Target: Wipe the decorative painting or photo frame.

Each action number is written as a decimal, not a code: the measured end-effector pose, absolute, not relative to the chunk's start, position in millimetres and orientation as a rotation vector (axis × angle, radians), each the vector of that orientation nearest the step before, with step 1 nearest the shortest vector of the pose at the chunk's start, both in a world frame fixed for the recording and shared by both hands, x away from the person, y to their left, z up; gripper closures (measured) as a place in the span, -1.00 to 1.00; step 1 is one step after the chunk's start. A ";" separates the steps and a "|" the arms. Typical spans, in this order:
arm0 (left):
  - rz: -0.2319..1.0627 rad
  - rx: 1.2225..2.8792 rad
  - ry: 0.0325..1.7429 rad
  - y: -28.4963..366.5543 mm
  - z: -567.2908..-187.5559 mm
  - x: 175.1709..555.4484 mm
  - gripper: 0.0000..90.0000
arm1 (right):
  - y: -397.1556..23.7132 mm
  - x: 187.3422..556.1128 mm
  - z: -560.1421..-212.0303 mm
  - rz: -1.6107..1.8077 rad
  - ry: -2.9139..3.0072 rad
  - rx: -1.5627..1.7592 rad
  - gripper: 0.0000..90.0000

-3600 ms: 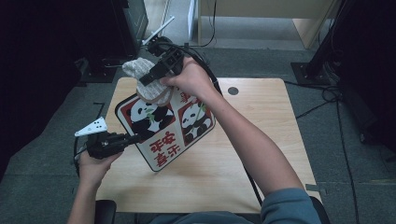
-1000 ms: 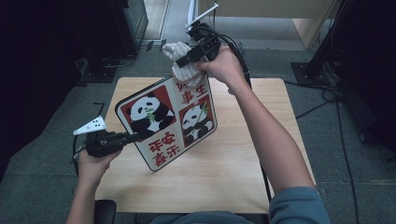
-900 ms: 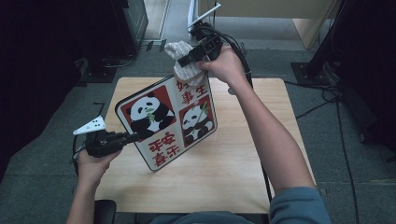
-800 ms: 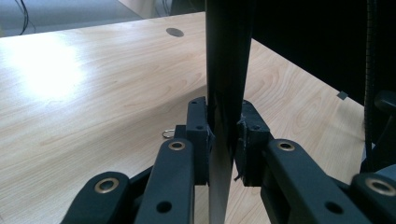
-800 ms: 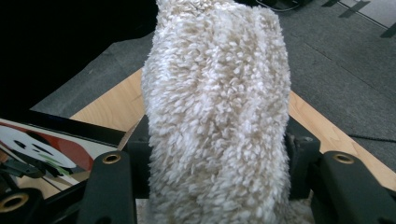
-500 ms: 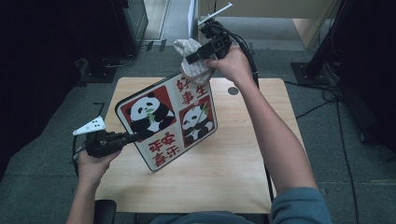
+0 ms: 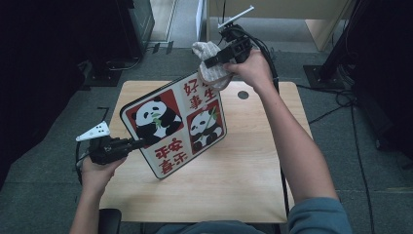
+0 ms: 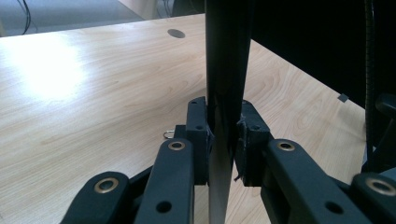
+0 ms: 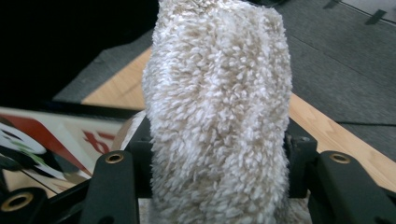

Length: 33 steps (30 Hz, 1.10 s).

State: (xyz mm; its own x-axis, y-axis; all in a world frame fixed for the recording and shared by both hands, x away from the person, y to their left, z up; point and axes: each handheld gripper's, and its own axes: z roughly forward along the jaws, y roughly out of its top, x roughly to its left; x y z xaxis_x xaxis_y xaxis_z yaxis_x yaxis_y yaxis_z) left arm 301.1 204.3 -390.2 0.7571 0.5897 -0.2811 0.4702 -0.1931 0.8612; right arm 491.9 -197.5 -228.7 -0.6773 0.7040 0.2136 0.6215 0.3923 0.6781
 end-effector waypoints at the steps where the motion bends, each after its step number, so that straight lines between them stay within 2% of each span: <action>1: 0.133 1.838 0.821 204.2 -390.1 301.0 0.74 | -199.9 491.3 -230.1 1.147 2.532 1.204 0.03; 9: 0.132 1.840 0.815 203.9 -389.9 301.2 0.75 | -212.8 489.9 -239.9 0.999 2.552 1.194 0.03; 33: 0.129 1.844 0.812 204.2 -390.1 301.5 0.75 | -223.6 486.4 -278.3 1.042 2.593 1.165 0.04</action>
